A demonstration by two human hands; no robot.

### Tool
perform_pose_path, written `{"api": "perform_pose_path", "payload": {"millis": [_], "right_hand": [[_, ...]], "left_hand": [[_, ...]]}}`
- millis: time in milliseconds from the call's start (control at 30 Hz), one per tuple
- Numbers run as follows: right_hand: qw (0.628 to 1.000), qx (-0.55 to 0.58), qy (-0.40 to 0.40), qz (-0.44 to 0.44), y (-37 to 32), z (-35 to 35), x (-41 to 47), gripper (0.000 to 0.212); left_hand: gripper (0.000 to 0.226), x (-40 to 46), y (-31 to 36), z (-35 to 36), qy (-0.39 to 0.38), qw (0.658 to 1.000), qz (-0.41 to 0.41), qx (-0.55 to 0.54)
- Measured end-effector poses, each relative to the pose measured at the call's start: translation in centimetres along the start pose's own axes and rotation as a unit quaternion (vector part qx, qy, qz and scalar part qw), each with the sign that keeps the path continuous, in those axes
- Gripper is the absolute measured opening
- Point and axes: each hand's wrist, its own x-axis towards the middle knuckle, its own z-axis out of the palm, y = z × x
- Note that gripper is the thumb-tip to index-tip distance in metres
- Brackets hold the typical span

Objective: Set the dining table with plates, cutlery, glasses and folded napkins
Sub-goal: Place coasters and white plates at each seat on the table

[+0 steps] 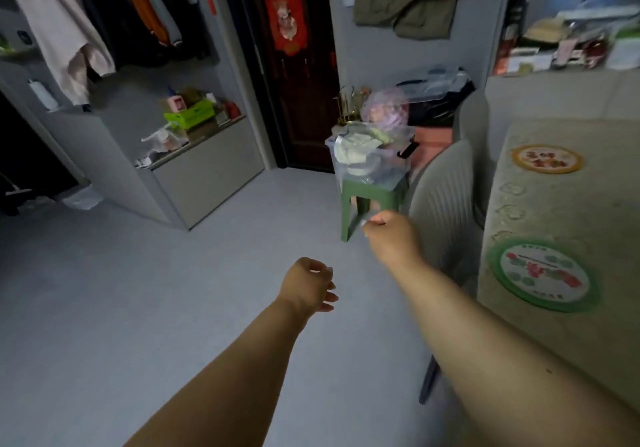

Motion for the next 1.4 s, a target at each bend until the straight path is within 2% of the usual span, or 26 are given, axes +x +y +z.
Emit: {"api": "perform_pose_path", "payload": {"millis": [233,400,567,700,767,800,867,933,967,1000,1100,1167,1233,1267,1333,1400], "right_hand": [[0.997,-0.011,0.070,0.041,-4.1,7.3,10.8,0.021],[0.992,-0.022,0.106,0.061,-5.1,9.7,19.6,0.021],[0.988,-0.048,0.118,0.084,-4.7,11.1,31.7,0.023],[0.980,-0.148,0.114,0.067,-4.3,10.7,41.4,0.026],[0.968,-0.227,0.098,0.037,-4.3,10.5,45.7,0.029],[0.955,-0.282,0.087,0.006,-4.5,10.3,47.7,0.030],[0.935,-0.350,0.059,-0.002,-4.6,10.1,51.4,0.030],[0.913,-0.405,0.050,-0.015,-4.5,10.5,54.9,0.028],[0.902,-0.428,0.045,0.013,-4.8,10.8,56.4,0.024],[0.892,-0.449,0.059,0.001,-4.9,11.1,58.2,0.019],[0.899,-0.432,0.049,0.050,-5.1,12.3,63.9,0.016],[0.898,-0.434,0.065,0.039,-4.2,13.7,68.0,0.018],[0.914,-0.399,0.056,0.038,-2.6,14.9,72.6,0.014],[0.935,-0.348,0.030,0.062,-2.3,15.3,75.1,0.019],[0.940,-0.319,0.089,0.079,-1.1,16.0,79.1,0.020],[0.928,-0.344,0.102,0.096,-1.3,15.6,80.3,0.021]], "left_hand": [[0.023,15.6,5.7,-6.5,-0.050,0.998,0.022,0.025],[0.015,25.3,9.2,-6.3,-0.088,0.995,0.026,0.029],[0.018,36.6,13.4,-4.5,-0.110,0.993,0.030,0.035],[0.015,45.7,17.8,-2.6,-0.121,0.991,0.035,0.035],[0.001,49.7,19.9,-1.7,-0.127,0.991,0.037,0.037],[0.008,51.7,20.9,-1.2,-0.126,0.990,0.040,0.042],[0.015,55.5,22.7,-0.5,-0.130,0.990,0.038,0.042],[0.008,59.2,24.1,0.1,-0.132,0.990,0.036,0.036],[0.002,60.9,24.8,0.3,-0.130,0.990,0.041,0.033],[0.005,62.9,25.3,0.6,-0.131,0.990,0.045,0.032],[0.005,69.1,27.0,1.2,-0.139,0.989,0.035,0.025],[0.007,73.5,28.1,1.6,-0.151,0.987,0.033,0.040],[0.013,78.2,29.3,2.0,-0.162,0.985,0.028,0.046],[0.012,80.5,29.9,2.2,-0.168,0.984,0.023,0.047],[0.009,85.0,30.7,3.0,-0.185,0.980,0.029,0.073],[0.014,89.1,31.1,3.9,-0.186,0.977,0.032,0.102]]}}
